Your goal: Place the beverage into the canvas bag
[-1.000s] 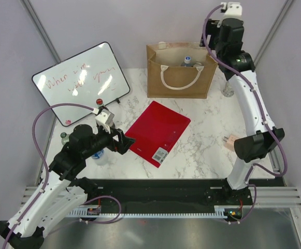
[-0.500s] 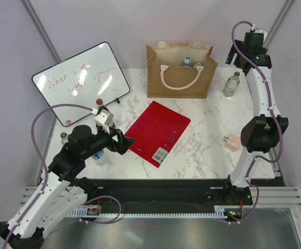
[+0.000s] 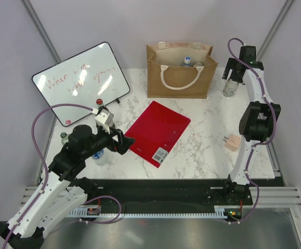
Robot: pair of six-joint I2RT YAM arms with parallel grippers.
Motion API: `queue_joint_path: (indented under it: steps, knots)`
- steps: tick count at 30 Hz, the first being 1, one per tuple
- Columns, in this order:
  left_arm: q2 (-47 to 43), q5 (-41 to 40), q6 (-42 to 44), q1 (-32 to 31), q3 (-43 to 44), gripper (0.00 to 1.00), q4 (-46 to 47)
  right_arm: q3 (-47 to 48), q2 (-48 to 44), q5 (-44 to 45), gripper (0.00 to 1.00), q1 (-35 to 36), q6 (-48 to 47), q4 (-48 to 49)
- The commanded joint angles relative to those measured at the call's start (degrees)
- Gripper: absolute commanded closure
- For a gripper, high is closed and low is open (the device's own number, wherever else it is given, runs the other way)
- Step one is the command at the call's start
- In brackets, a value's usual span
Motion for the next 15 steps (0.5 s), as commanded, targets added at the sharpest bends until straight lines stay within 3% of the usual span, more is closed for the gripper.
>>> queue_joint_path:
  steps: [1,15]
  knots:
    - [0.4,-0.5,0.7,-0.2,0.4,0.00,0.9,3.6,3.5,-2.6,0.02,-0.1,-2.3,2.7]
    - [1.8,-1.1,1.1,-0.2,0.3,0.00,0.8,3.8,8.4,0.5,0.05,-0.6,-4.7,8.5]
